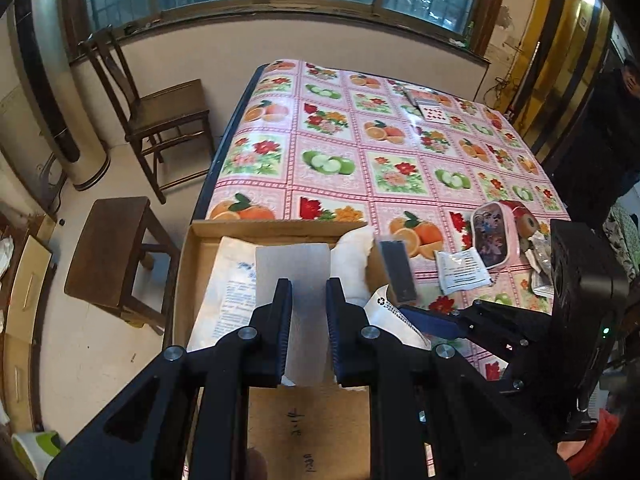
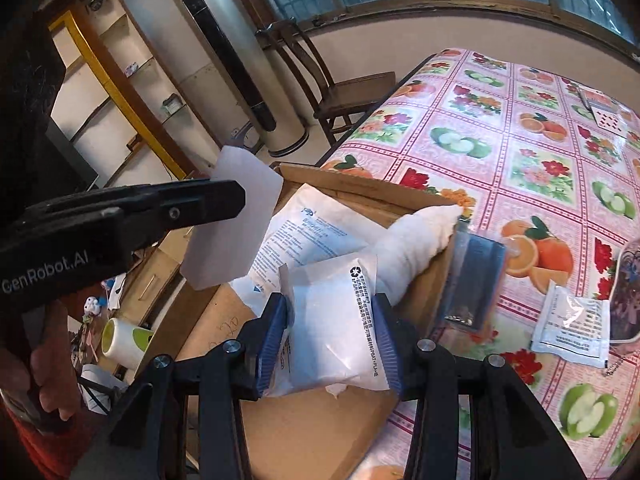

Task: Organize soft objects
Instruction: 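Carry foam pad and sachet into the cardboard box and open both tools, then move both open tools back over the items on the table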

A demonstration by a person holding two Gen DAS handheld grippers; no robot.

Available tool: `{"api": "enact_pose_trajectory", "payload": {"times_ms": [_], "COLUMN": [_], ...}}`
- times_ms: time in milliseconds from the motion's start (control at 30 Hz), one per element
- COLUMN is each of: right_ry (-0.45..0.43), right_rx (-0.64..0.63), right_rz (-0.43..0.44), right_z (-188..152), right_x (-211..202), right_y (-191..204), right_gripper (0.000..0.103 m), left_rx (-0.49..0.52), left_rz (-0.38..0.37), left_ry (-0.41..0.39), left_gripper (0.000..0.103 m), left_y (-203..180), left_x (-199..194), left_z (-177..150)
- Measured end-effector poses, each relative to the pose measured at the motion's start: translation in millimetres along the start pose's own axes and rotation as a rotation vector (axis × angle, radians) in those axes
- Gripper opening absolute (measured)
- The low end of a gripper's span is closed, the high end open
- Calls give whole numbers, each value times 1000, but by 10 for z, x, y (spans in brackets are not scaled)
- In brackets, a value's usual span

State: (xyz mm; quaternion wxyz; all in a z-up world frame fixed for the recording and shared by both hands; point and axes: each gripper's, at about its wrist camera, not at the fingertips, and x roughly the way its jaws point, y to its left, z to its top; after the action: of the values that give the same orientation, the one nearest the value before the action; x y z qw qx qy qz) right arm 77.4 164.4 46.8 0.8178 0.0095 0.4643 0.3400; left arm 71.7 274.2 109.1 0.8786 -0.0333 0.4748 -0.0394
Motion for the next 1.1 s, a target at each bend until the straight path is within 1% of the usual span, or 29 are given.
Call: {"api": "enact_pose_trajectory", "payload": {"times_ms": [133,233,300,333,400,433,467,567,667,733,767,833,867,933,1000,1033,1100], "right_ry": [30,33,42,49,46,43,34,-11,-45,-101,-139,-224,-274,-370,-451,-488,-564], "right_rx": [3,4,-1,-3,-9,-19,-28,-42,-54,-71,-81,-98,-106,-126,-162,-178,-182], "right_rz": [-14,-14,-3,-2,-6,-10,-11,-8,-2,-13,-17,-30,-39,-57,-113,-152,-228], "right_z": [-43,-113,-137,-143,-156,-162,-171,-208,-256,-313,-351,-437,-500,-647,-816,-907,-1092], "right_x": [213,261,281,289,289,279,253,122,-21,-167,-261,-464,-588,-835,-1066,-1177,-1396], "right_y": [50,32,53,53,75,90,106,140,160,163,162,144,126,77,43,25,-43], "right_gripper": [45,47,54,55,55,55,55,58,58,58,60,68,77,80,81,81,85], "left_rx": [-43,-49,-56,-59,-77,-86,-93,-96,-99,-98,-94,-77,-70,-57,-30,-16,23], "left_rz": [20,30,11,6,1,-8,-10,24,7,13,23,44,48,55,23,-3,-67], "left_ry": [24,32,31,24,24,25,27,18,-8,-33,-58,-117,-153,-234,-295,-317,-353], "left_gripper": [15,16,17,19,38,60,74,75,75,75,75,76,81,84,84,84,84], "left_y": [180,207,217,218,238,253,262,264,247,213,188,109,73,-30,-181,-272,-492], "left_x": [189,303,337,339,360,373,386,380,297,205,140,-8,-88,-243,-368,-412,-481], "left_z": [-130,-210,-251,-266,-288,-301,-323,-377,-405,-425,-437,-480,-508,-590,-680,-726,-805]}}
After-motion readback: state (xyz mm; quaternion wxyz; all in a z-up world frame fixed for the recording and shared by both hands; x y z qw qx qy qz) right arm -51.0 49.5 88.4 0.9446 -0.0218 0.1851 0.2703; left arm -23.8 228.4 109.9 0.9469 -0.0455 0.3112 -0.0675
